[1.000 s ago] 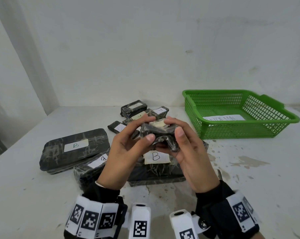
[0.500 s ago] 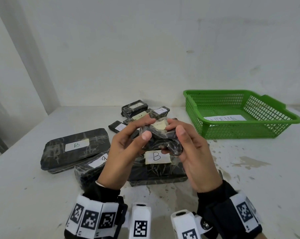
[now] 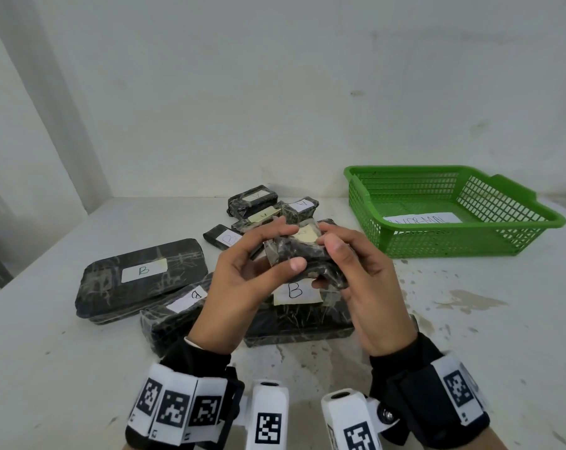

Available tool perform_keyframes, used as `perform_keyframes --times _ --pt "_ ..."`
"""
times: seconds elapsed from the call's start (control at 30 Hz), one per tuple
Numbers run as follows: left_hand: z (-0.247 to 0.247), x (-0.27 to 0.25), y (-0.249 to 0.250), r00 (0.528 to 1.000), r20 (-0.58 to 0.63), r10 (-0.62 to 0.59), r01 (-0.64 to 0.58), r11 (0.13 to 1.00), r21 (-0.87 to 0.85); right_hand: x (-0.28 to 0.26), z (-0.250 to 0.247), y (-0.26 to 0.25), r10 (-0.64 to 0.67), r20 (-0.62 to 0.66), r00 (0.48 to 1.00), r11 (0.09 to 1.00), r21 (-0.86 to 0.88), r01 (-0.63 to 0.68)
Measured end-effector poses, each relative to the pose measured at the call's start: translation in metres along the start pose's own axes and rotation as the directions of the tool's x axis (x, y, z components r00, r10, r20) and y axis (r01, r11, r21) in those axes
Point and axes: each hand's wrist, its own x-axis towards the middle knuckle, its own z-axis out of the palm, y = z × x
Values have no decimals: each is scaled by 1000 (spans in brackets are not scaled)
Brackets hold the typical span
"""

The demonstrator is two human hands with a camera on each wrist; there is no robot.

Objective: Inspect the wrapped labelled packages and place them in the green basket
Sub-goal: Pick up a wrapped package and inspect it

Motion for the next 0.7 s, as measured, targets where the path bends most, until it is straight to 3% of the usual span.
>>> perform_keyframes --times 0.2,0.47,0.7 --pt "-1 1 -4 999 -45 6 -5 1000 30 1 1 5 12 3 1000 999 -33 -11" --pt "1 -1 1 999 1 32 -32 999 4 -2 0 -3 -76 18 997 996 -49 77" --pt "-1 0 3 999 10 52 -51 997 -49 -1 1 -2 -121 139 983 992 -3 122"
